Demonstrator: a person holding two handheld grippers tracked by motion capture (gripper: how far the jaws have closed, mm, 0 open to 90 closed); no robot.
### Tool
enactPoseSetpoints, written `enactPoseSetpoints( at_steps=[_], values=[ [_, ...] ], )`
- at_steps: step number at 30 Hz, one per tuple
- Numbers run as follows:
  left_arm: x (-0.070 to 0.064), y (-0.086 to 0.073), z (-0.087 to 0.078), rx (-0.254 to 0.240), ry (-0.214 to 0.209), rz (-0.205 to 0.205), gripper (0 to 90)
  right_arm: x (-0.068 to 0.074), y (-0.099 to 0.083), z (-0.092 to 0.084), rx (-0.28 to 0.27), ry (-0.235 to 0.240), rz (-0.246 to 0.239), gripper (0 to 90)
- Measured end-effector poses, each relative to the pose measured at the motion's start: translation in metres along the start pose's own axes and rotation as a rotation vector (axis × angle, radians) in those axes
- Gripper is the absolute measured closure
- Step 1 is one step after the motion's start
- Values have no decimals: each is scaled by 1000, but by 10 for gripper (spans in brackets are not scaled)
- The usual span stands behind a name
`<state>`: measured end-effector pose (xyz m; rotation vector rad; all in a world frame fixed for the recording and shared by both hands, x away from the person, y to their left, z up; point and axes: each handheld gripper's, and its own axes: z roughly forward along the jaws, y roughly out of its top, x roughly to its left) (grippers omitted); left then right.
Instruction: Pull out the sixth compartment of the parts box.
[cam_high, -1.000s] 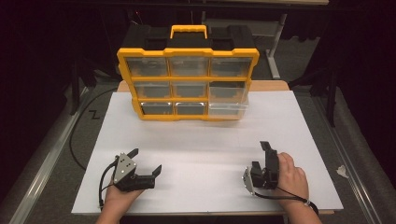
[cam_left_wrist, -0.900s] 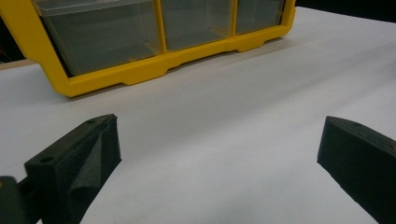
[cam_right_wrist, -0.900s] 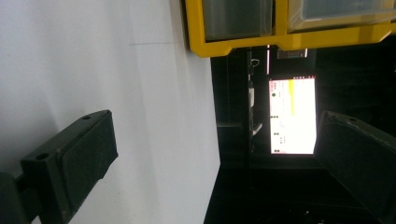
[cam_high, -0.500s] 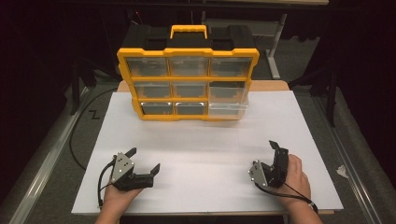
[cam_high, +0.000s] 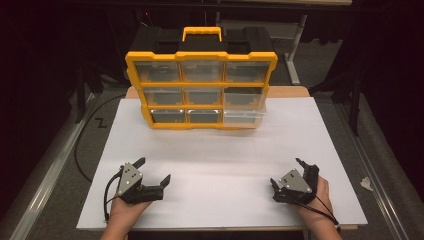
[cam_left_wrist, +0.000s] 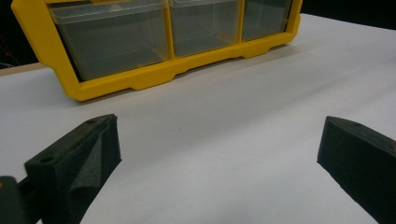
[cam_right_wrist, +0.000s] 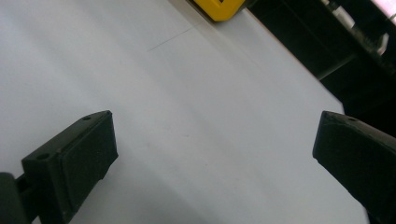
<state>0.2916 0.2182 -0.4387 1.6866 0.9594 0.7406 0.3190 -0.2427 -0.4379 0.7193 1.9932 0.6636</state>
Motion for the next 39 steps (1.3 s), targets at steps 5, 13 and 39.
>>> enactPoseSetpoints(
  at_steps=[5,13,39],
  values=[
    [0,0,0,-4,-1,-6,2,-7,-6,-5,-23,48,170,18],
    [0,0,0,-3,-3,-9,2,-13,-7,-8,-110,91,376,22],
    [-1,0,1,-6,-20,-48,2,-19,-14,-12,-219,146,532,22]
  ],
)
